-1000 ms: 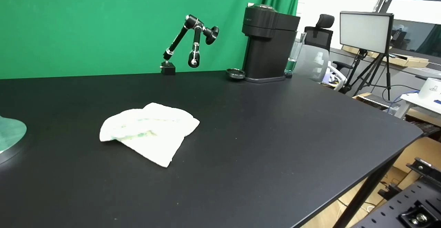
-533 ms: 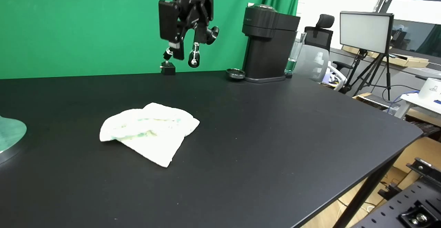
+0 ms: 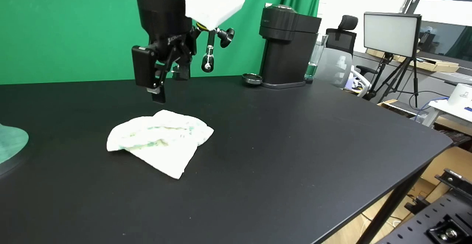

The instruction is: Hang the towel on the black clamp stand on the table

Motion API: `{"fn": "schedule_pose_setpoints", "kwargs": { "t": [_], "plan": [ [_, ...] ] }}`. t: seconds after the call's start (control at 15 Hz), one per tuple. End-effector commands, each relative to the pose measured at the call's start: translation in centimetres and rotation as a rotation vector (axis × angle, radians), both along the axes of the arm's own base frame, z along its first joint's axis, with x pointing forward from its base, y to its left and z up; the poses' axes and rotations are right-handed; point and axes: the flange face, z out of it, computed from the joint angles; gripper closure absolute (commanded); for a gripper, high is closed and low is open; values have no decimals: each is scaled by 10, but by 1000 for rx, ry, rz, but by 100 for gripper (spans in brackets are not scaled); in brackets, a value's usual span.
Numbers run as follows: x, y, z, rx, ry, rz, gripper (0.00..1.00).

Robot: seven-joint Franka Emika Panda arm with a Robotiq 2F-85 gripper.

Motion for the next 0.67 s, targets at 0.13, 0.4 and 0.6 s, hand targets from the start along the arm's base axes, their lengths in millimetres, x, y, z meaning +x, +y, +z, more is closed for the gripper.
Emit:
{"fn": "schedule_pose_setpoints", "kwargs": {
  "t": [0.13,0.4,0.6],
  "plan": [
    [-6,18,-28,2,42,14,0],
    [-8,18,-51,-3,76,17,0],
    [-6,14,-64,-10,96,15,27]
  ]
}}
